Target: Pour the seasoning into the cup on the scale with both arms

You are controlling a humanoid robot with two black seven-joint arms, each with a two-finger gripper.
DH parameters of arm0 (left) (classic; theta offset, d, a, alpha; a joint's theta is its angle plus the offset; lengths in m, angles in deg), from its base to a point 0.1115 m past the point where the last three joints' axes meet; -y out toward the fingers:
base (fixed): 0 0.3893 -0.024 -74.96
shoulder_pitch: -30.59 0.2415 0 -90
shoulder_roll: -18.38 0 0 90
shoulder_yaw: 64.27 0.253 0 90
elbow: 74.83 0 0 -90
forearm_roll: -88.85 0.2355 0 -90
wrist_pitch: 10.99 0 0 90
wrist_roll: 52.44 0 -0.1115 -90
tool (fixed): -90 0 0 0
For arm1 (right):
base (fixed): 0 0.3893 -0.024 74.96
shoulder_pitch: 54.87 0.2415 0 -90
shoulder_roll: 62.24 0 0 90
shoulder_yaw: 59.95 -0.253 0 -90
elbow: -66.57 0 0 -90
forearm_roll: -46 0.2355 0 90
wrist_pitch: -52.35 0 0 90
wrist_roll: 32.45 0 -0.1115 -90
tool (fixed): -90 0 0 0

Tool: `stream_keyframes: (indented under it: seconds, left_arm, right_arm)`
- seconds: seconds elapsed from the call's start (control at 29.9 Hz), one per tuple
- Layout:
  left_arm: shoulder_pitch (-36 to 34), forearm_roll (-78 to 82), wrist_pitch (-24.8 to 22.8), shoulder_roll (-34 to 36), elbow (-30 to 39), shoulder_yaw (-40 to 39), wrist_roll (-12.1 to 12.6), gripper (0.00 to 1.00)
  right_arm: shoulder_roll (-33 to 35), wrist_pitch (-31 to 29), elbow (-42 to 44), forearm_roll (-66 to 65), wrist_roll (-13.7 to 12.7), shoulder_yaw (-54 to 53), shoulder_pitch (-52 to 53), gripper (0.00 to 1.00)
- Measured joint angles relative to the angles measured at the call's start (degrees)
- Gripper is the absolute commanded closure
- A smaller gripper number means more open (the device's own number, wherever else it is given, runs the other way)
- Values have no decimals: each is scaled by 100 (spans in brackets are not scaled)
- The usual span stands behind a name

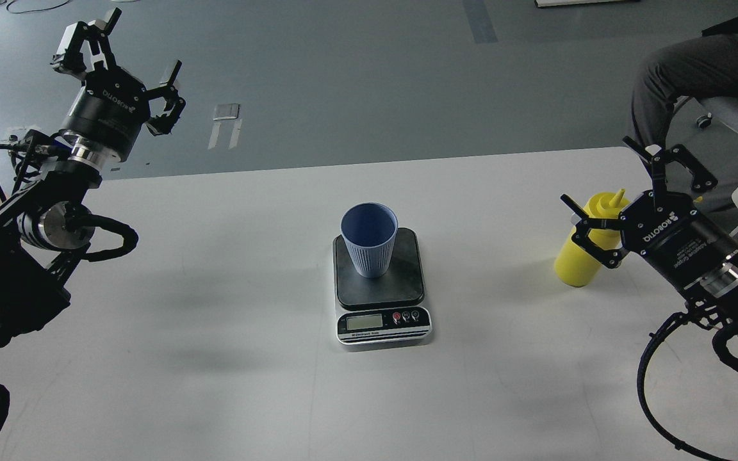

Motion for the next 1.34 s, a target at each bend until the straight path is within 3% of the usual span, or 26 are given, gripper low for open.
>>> stream_keyframes:
  seconds: [0.13, 0.33, 0.5, 0.97, 1.34]
  left_arm:
    - [-12, 24, 0, -14, 0, 28, 0, 2]
    - [-90, 53, 0, -16, 0, 64, 0, 2]
    - [-336, 112, 0, -3, -38, 74, 0, 2]
    - [-1010, 310, 0, -260, -81, 73, 0, 2]
    - [-1017, 310, 0, -640, -342, 65, 0, 2]
  right_arm:
    - [529, 0, 288, -12, 7, 72, 837, 0]
    - [605, 0, 1122, 69, 32, 275, 2087, 0]
    - [29, 0, 2137, 1, -10, 553, 3198, 1]
    - [-1601, 0, 4796, -784, -75, 1138, 5097, 1]
    - [-1723, 0, 4988, -861, -29, 1158, 5342, 1]
